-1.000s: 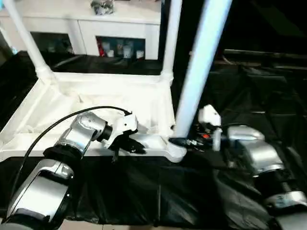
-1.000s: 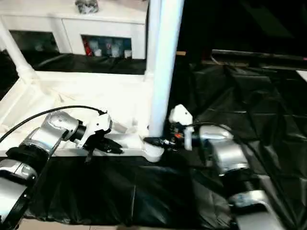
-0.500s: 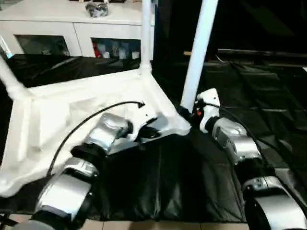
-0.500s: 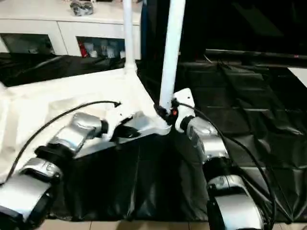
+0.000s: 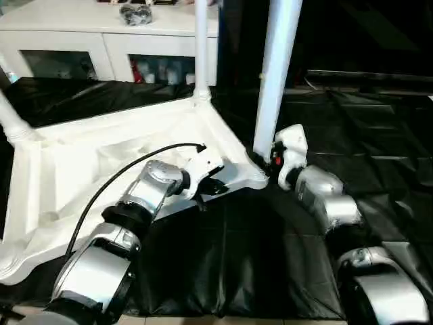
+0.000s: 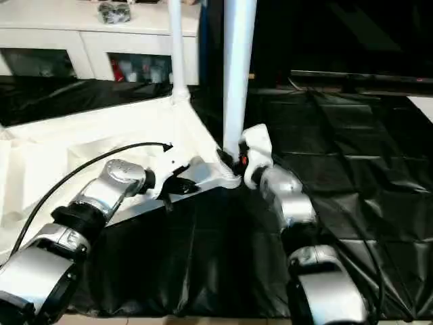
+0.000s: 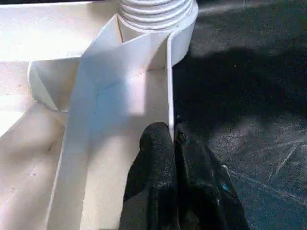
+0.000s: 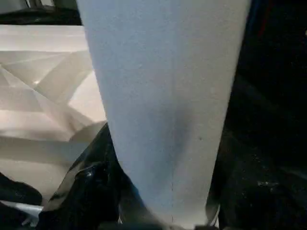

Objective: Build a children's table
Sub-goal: Insert table leg to table base

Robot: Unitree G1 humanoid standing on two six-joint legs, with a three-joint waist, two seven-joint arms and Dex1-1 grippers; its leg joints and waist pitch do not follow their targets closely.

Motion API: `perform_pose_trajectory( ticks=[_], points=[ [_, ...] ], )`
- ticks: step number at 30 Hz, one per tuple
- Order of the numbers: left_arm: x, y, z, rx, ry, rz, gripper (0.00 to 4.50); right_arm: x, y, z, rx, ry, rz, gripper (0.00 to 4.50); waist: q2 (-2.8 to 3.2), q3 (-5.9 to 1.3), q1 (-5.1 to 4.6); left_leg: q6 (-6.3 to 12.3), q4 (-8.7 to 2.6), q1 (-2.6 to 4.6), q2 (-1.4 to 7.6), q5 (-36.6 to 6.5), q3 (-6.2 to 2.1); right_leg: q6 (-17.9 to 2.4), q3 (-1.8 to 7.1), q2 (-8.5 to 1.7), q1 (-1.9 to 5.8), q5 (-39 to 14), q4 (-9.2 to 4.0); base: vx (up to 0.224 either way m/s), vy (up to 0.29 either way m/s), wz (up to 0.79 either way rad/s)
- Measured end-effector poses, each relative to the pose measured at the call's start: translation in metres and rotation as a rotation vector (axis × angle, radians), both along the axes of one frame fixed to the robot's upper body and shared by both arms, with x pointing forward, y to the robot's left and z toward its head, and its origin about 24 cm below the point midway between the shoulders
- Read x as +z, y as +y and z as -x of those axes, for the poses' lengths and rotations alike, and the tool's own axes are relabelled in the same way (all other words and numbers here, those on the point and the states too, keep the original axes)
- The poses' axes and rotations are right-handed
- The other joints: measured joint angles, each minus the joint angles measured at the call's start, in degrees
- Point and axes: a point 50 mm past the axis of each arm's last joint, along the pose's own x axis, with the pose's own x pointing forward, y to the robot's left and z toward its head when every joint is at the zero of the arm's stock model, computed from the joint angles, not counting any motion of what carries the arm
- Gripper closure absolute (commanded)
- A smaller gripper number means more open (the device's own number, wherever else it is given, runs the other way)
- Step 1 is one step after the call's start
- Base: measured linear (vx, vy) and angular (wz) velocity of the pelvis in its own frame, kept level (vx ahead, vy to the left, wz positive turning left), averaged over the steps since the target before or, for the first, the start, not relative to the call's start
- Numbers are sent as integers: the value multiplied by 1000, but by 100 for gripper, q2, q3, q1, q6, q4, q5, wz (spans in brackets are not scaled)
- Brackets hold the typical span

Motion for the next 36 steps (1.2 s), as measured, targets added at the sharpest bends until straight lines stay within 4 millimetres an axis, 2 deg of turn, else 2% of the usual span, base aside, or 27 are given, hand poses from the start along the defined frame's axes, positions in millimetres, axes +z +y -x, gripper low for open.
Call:
perform_pose_trajectory(
  ticks=[4,6,9,11,15,17,19,27,28,32,36],
  points=[
    [1,-1,0,-12,-6,3,450,-1,-1,2,15,-6,-13,143,2,2,9,0,-10,-3,1,0,0,0,-1,0,1,0,0,0,0,0],
    [1,-1,1,-25,-14,9,450,-1,-4,4,23,-15,-25,112,4,3,14,0,-18,-9,1,0,0,0,-1,0,0,0,0,0,0,0],
    [2,0,2,-49,-27,16,450,2,-7,6,68,-30,-33,103,6,4,14,1,-25,-25,4,1,0,1,-5,0,-9,-1,0,0,0,0],
    [2,2,3,-71,-31,27,450,3,-10,8,107,-37,-27,71,19,12,13,2,-26,-42,5,2,0,2,-7,0,-16,-1,-1,0,0,0],
    [5,11,8,-150,-39,37,450,4,-15,16,234,-35,-2,71,29,18,18,38,-25,-92,11,24,0,17,-15,2,-50,-11,2,0,0,0],
    [7,14,10,-206,-36,39,450,-6,-21,24,283,18,17,71,34,21,75,52,-24,-107,14,32,0,18,-17,2,-80,-12,9,56,-4,4],
    [10,20,12,-258,-42,26,450,-7,-24,29,353,27,31,71,55,33,150,58,-8,-137,16,32,5,20,-15,2,-110,-10,29,0,0,0],
    [11,32,18,-364,-2,-6,450,-3,-30,41,572,66,70,71,55,35,186,61,23,-138,26,29,8,19,-17,2,-108,-11,48,0,0,0],
    [11,33,18,-373,1,-7,450,-2,-31,43,587,72,65,97,55,35,186,61,24,-138,26,29,8,19,-17,2,-108,-11,49,0,0,0],
    [11,36,20,-410,12,-17,450,-2,-31,46,649,96,51,110,55,35,196,61,30,-137,27,29,8,19,-17,2,-108,-11,58,0,0,0],
    [11,38,21,-431,17,-26,450,0,-27,48,688,101,41,151,55,35,248,61,42,-136,28,29,8,17,-18,0,-109,-12,73,0,0,0]
  ],
)
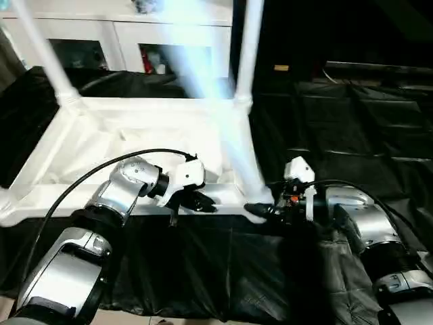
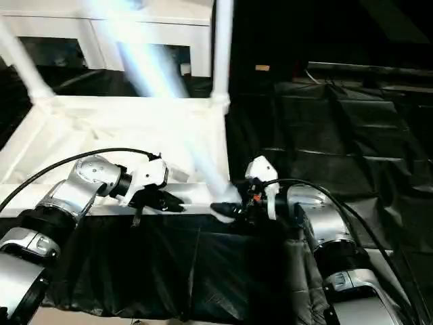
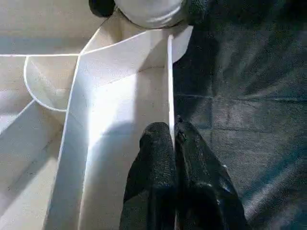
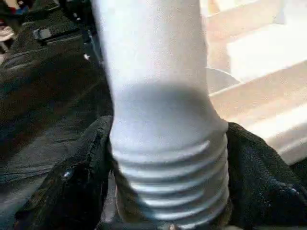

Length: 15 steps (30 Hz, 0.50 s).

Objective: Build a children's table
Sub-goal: Insert table leg to table base

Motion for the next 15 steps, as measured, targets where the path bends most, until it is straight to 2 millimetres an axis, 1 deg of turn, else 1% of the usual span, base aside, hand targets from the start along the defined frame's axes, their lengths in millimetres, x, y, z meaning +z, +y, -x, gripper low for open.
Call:
perform_pose_trajectory(
  ticks=[2,7,15],
  points=[
    [0,0,0,-4,-1,-2,450,-2,1,1,3,16,-3,160,0,0,29,0,3,0,0,0,0,0,0,-1,0,0,4,0,0,0],
    [0,0,0,-6,-4,-1,450,-4,4,5,4,16,-23,173,-1,-1,52,-1,5,6,1,1,4,-1,2,-1,0,-1,14,0,0,0],
    [-1,4,1,18,-9,5,450,-9,10,9,-53,-6,-47,174,-1,-1,47,-7,6,24,4,4,5,-2,3,-1,8,-1,24,0,0,0]
  ],
)
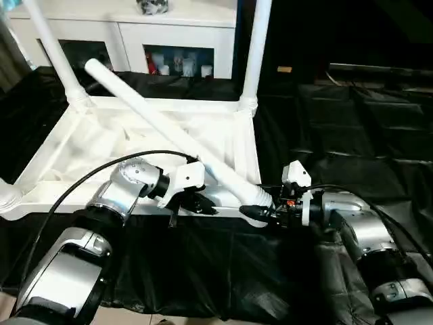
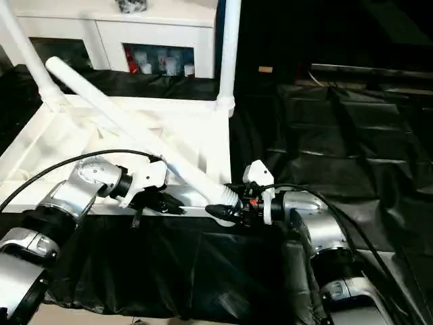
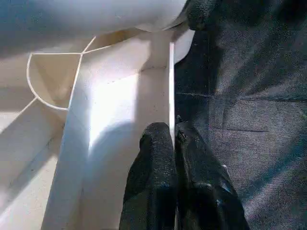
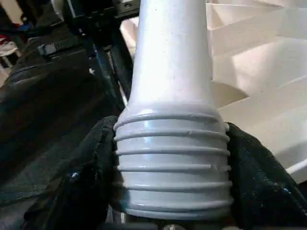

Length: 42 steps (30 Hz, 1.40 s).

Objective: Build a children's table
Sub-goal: Insert table leg to table base

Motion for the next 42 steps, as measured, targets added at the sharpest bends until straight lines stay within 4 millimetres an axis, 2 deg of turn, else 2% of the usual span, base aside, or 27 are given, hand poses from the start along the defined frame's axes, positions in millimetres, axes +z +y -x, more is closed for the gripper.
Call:
perform_pose_trajectory(
  ticks=[2,3,5,8,9,14,16,19,21,23,25,26,27,30,31,34,37,38,42],
  points=[
    [-1,2,1,12,-7,6,450,-1,1,0,-14,-3,-2,174,1,-1,-26,-2,0,6,0,1,3,0,3,0,3,0,1,0,0,0],
    [-1,3,2,24,-12,12,406,-1,3,0,-26,-5,-6,174,1,-1,-29,-5,0,7,0,2,3,0,3,0,3,0,3,0,0,0],
    [-2,4,2,42,-10,23,395,-1,5,0,-35,-7,-11,174,1,-1,-36,-13,0,7,0,7,3,0,4,0,3,0,3,0,0,0],
    [6,5,9,97,59,166,385,-4,8,2,-77,9,-50,174,-15,10,-75,-28,-2,7,10,16,5,0,3,7,-2,0,15,0,0,0],
    [10,5,9,102,76,196,360,-5,9,3,-83,14,-59,175,-14,11,-86,-32,-2,7,14,18,5,0,0,9,-4,0,19,0,0,0],
    [26,19,14,147,192,347,328,-8,13,5,-107,19,-88,175,15,19,-130,-36,-7,17,19,20,8,0,1,16,-3,0,24,0,0,0],
    [24,27,15,206,261,398,309,-7,12,5,-113,14,-91,175,26,24,-129,-36,-7,15,20,20,9,0,1,17,-3,0,21,0,0,0],
    [21,30,16,263,308,429,298,-7,13,5,-117,10,-92,175,28,26,-130,-36,-5,13,20,20,9,0,2,17,-2,0,19,0,0,0],
    [18,29,14,323,339,461,272,-7,14,5,-122,9,-94,175,30,27,-144,-36,-4,15,20,20,11,0,3,17,-1,0,20,0,0,0],
    [14,29,12,381,366,496,266,-7,14,6,-124,9,-96,175,36,28,-151,-36,-4,15,20,20,10,0,2,17,-1,0,21,0,0,0],
    [7,28,7,504,449,621,255,-7,14,6,-129,9,-98,175,46,30,-151,-36,-4,15,20,20,10,0,1,17,-1,0,20,0,0,0],
    [4,28,5,553,486,678,228,-7,14,6,-129,9,-99,175,46,30,-151,-35,-4,13,20,20,10,0,0,17,-1,0,19,0,0,0],
    [3,26,2,603,532,758,228,-7,14,6,-130,9,-100,175,45,30,-149,-35,-4,13,20,20,9,0,-1,17,-1,0,19,0,0,0],
    [7,20,-5,652,584,894,221,-7,14,6,-134,8,-102,175,45,30,-144,-34,-3,11,20,21,9,0,-1,17,-1,0,17,0,0,0],
    [9,18,-7,659,618,951,194,-7,13,6,-135,7,-102,175,46,30,-143,-34,-2,10,20,21,9,0,-1,17,-1,0,17,0,0,0],
    [17,9,-8,618,700,1091,182,-7,13,6,-134,6,-103,175,48,32,-136,-33,-2,6,20,21,9,0,-3,17,-3,0,15,0,0,0],
    [21,6,-9,592,732,1132,162,-7,13,6,-130,6,-104,175,49,32,-146,-32,-2,2,22,21,9,0,-4,18,-6,0,15,0,0,0],
    [22,5,-9,588,733,1132,141,-7,13,6,-130,6,-103,175,49,32,-143,-32,-2,2,22,21,7,0,-5,18,-6,0,15,0,0,0],
    [21,-12,-12,574,674,1039,130,-7,12,6,-132,4,-98,176,49,32,-128,-16,2,-1,21,31,7,0,-5,16,-4,1,12,0,0,0]
  ],
)
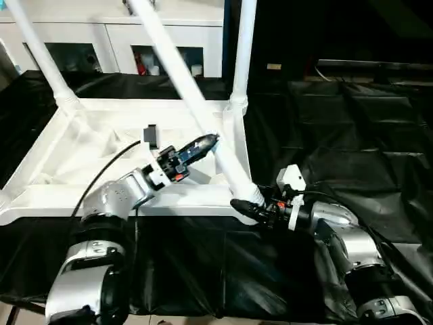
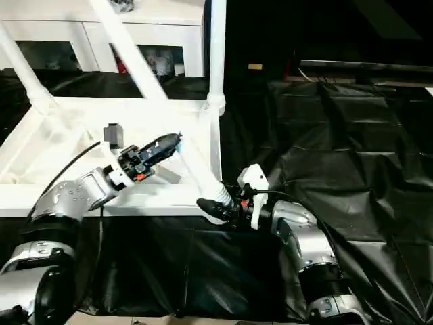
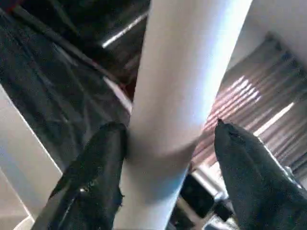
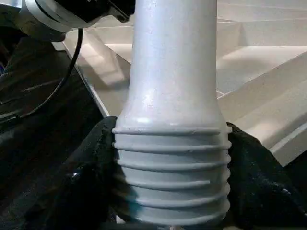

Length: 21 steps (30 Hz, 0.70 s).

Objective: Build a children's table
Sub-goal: Insert table leg to table base

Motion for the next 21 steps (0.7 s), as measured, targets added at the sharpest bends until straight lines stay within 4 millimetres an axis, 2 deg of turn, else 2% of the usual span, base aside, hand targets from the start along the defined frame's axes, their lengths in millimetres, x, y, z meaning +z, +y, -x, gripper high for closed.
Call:
perform_pose_trajectory(
  ticks=[5,8,10,12,15,20,21],
  points=[
    [-1,-16,-3,9,-101,-125,121,1,1,-1,3,-2,2,176,0,0,-17,1,0,-1,2,0,-1,1,-2,1,0,1,3,0,0,0],
    [8,-16,-9,51,-138,-133,121,1,1,-1,6,-4,5,176,0,0,-17,2,0,-1,3,2,-4,1,-7,1,0,1,6,0,0,0],
    [18,-14,-14,68,-160,-112,149,1,1,-1,5,-5,5,176,2,-1,-16,3,0,0,3,2,-4,1,-6,1,0,1,6,0,0,0],
    [20,-13,-14,78,-161,-97,156,1,1,-1,8,-8,5,176,7,0,-19,3,0,-2,3,2,-3,1,-6,1,-1,1,6,0,0,0],
    [20,-12,-14,76,-155,-84,190,1,2,-1,9,-12,3,176,9,1,-7,4,0,-6,3,3,-5,1,-9,1,-3,1,6,0,0,0],
    [25,-16,-14,73,-159,-116,212,1,2,-2,-7,-22,8,176,9,1,1,4,7,-9,3,3,-9,1,-11,1,-3,1,7,0,0,0],
    [25,-17,-15,79,-162,-139,233,1,3,-2,-12,-21,6,141,9,1,-2,4,8,-9,3,3,-9,1,-10,1,-2,1,9,0,0,0]
  ],
)
